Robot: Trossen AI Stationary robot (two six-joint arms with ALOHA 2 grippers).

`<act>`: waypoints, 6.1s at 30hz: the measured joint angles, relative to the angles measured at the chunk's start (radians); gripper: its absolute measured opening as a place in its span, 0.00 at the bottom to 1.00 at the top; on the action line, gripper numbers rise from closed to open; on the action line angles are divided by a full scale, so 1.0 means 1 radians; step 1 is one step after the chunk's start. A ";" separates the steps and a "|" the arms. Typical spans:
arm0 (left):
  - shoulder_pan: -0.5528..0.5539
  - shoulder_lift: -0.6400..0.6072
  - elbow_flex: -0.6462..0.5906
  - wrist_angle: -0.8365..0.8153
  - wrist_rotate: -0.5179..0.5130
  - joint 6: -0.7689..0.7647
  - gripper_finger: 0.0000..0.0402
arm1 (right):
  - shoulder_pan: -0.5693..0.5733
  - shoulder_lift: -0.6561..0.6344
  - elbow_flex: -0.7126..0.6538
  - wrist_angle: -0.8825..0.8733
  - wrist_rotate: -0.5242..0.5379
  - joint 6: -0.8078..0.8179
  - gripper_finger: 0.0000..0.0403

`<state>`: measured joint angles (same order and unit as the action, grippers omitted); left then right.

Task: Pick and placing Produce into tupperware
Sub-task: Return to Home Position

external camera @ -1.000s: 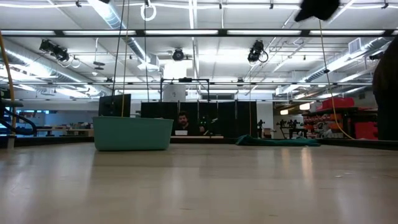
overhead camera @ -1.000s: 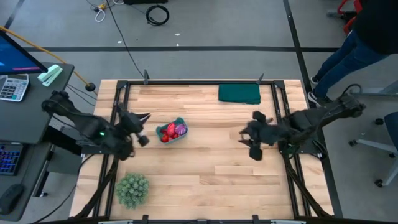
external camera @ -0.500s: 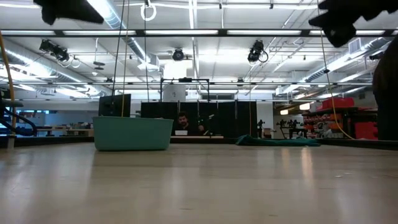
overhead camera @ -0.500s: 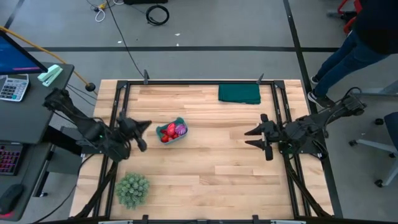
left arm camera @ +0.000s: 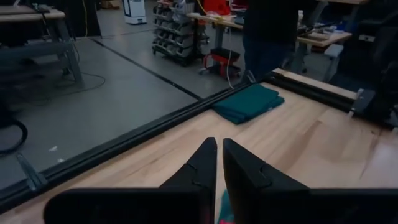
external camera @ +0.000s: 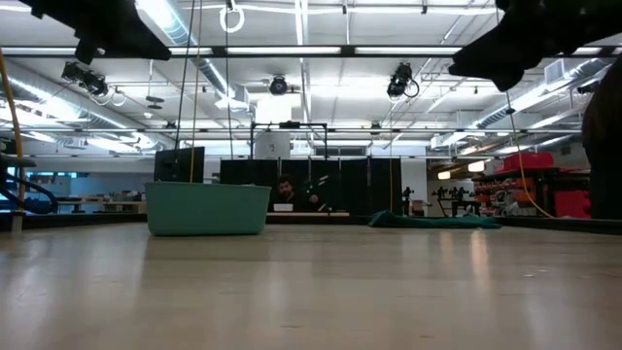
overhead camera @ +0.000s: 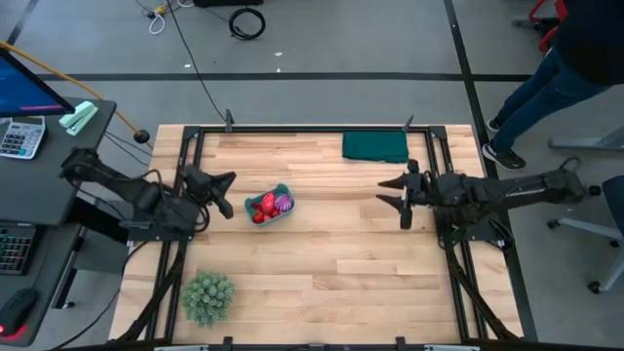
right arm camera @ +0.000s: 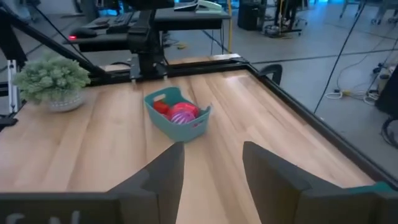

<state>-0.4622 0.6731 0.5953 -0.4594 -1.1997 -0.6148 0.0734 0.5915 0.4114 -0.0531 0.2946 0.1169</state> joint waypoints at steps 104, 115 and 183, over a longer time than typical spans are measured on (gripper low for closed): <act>0.348 -0.556 -0.573 0.709 0.644 0.575 0.09 | -0.207 -0.452 -0.373 0.210 -0.579 0.258 0.43; 0.348 -0.556 -0.573 0.709 0.644 0.575 0.06 | -0.207 -0.451 -0.401 0.188 -0.452 0.283 0.43; 0.348 -0.556 -0.572 0.709 0.644 0.575 0.08 | -0.208 -0.442 -0.383 0.084 -0.426 0.326 0.43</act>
<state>-0.1146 0.1176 0.0231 0.2500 -0.5553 -0.0402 -0.1345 0.1497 0.0280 0.0307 -0.1310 0.4427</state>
